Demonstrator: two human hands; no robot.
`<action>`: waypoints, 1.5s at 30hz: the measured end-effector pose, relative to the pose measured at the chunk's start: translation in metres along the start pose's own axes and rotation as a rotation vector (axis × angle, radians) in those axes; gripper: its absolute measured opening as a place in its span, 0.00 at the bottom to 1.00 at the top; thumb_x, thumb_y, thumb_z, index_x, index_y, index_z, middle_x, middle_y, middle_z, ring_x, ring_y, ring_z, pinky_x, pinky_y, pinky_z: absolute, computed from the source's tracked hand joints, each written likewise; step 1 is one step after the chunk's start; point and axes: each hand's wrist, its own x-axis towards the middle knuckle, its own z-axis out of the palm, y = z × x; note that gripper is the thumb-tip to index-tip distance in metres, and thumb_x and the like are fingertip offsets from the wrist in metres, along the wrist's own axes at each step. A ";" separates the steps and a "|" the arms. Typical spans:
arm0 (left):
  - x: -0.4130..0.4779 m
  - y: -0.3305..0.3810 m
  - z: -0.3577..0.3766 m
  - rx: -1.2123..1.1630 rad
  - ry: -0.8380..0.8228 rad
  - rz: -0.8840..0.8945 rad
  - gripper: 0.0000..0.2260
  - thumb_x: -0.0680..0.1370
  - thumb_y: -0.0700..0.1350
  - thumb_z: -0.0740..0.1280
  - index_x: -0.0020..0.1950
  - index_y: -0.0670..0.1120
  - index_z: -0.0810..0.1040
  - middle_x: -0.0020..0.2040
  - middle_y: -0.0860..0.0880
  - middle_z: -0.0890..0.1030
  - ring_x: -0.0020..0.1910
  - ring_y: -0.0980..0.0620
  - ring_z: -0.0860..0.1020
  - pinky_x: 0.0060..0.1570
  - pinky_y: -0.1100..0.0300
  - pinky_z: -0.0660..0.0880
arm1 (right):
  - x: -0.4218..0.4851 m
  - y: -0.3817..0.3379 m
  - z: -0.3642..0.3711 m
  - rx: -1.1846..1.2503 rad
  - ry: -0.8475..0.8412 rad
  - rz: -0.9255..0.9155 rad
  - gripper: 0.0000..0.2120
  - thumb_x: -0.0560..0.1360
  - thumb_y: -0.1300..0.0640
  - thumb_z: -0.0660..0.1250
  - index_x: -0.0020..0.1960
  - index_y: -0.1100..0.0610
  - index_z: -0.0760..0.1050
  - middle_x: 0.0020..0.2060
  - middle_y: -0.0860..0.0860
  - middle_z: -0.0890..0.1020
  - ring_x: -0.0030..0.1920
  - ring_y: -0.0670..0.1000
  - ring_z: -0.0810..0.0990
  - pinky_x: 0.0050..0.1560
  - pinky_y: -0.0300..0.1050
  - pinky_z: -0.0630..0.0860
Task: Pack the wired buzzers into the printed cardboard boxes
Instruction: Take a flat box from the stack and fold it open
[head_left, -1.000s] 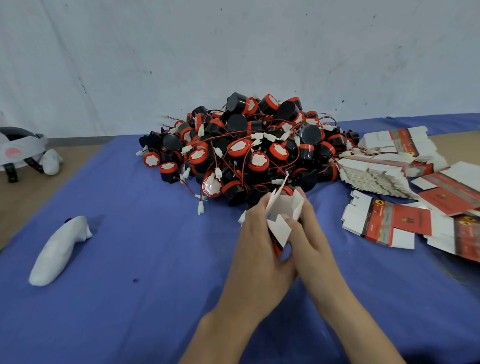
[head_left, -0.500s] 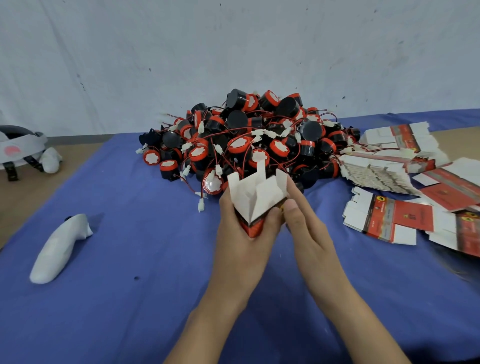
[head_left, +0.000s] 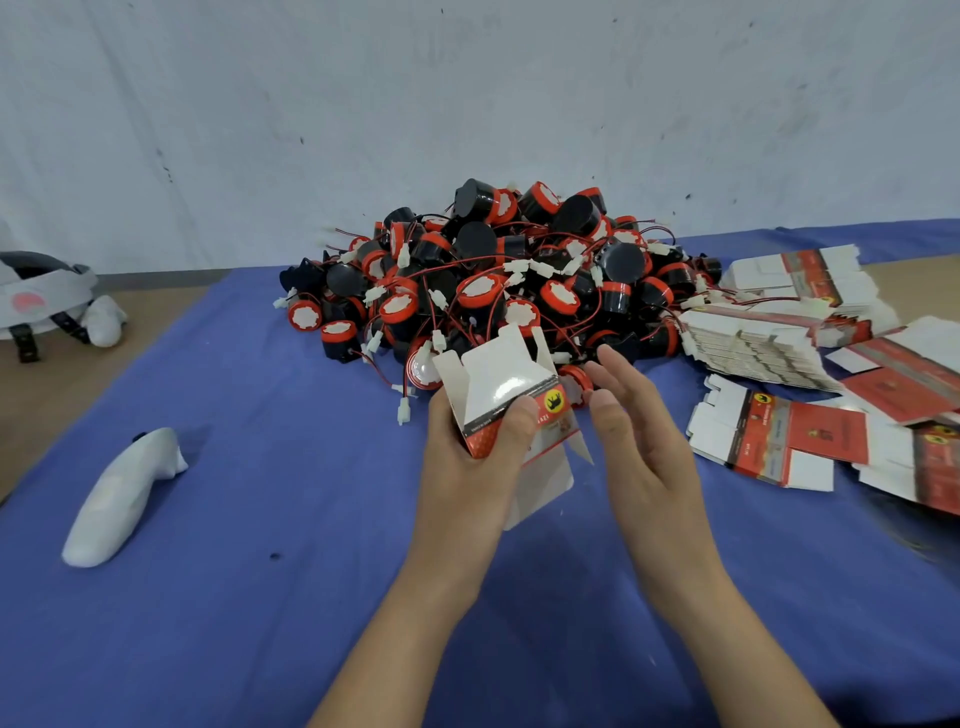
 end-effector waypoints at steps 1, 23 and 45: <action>0.000 0.000 0.000 0.002 -0.021 0.001 0.18 0.74 0.59 0.72 0.63 0.66 0.74 0.56 0.64 0.82 0.54 0.65 0.81 0.42 0.74 0.75 | 0.000 -0.001 0.000 0.008 -0.012 0.009 0.21 0.78 0.43 0.61 0.71 0.39 0.71 0.66 0.33 0.77 0.66 0.33 0.73 0.57 0.24 0.70; 0.001 -0.008 -0.005 0.101 -0.184 -0.041 0.19 0.79 0.66 0.53 0.64 0.65 0.76 0.59 0.58 0.82 0.58 0.61 0.80 0.56 0.66 0.76 | 0.002 -0.008 0.009 0.168 -0.114 0.227 0.26 0.74 0.35 0.62 0.70 0.42 0.73 0.58 0.46 0.84 0.56 0.49 0.85 0.49 0.42 0.82; -0.015 -0.015 0.007 0.080 -0.141 -0.002 0.38 0.71 0.79 0.49 0.65 0.55 0.75 0.58 0.53 0.82 0.60 0.54 0.80 0.56 0.57 0.79 | -0.014 0.008 0.013 -0.477 -0.011 -0.179 0.24 0.79 0.28 0.48 0.66 0.39 0.67 0.72 0.39 0.64 0.69 0.40 0.71 0.59 0.50 0.79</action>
